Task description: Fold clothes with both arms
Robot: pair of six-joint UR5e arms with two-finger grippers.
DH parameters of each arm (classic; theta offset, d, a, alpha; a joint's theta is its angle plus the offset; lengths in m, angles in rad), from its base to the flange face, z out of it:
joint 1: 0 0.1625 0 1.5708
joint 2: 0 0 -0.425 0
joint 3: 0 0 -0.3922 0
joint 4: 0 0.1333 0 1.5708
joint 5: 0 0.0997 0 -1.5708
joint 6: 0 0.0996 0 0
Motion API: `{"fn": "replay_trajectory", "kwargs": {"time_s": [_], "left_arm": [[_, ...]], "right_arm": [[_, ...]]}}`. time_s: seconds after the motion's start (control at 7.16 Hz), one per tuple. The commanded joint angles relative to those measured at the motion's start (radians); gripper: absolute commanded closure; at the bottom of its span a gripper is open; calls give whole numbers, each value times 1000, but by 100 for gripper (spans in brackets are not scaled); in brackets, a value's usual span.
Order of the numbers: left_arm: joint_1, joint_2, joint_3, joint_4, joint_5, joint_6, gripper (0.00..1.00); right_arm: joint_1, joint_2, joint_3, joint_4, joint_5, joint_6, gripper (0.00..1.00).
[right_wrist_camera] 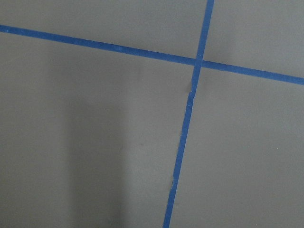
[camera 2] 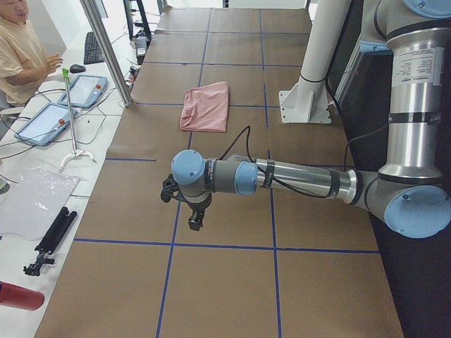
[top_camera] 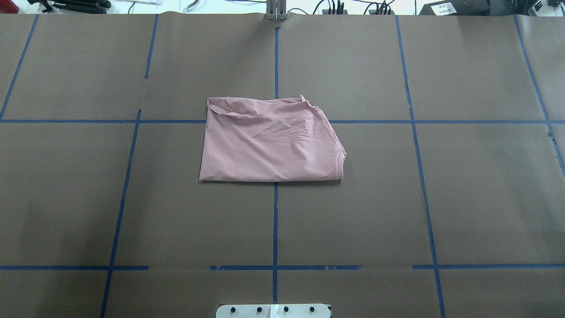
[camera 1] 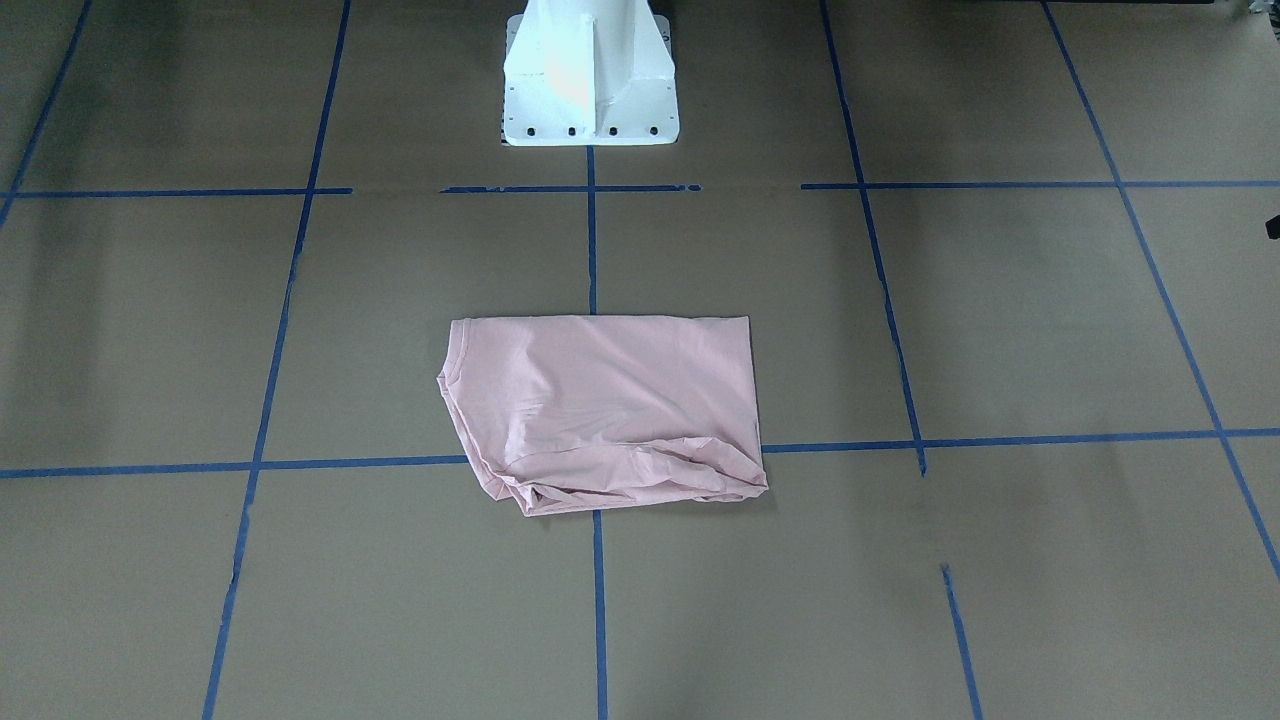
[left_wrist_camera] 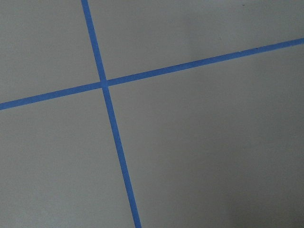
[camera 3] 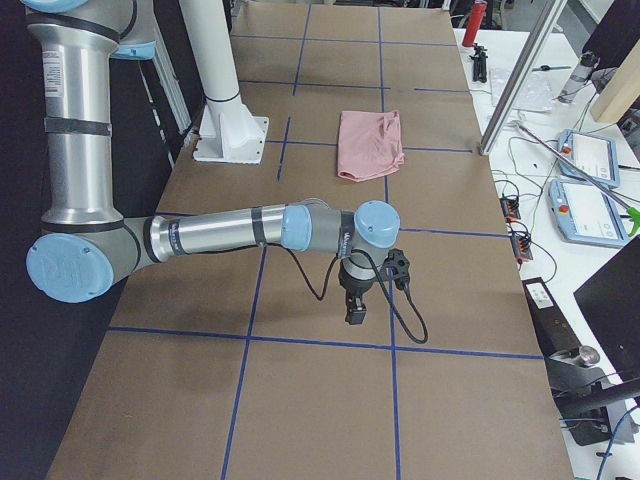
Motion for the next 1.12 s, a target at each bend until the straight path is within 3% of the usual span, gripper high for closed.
{"fn": "replay_trajectory", "kwargs": {"time_s": [0.0,0.56,0.98], "left_arm": [[-1,0,20,-46,-44,-2,0],[4,-3,29,-77,-43,-7,0],[8,-82,110,-96,-40,-39,0]], "right_arm": [[1,10,13,1,-30,1,0],[-1,7,-6,-2,-19,13,0],[-1,-4,-16,-2,15,10,0]]}}
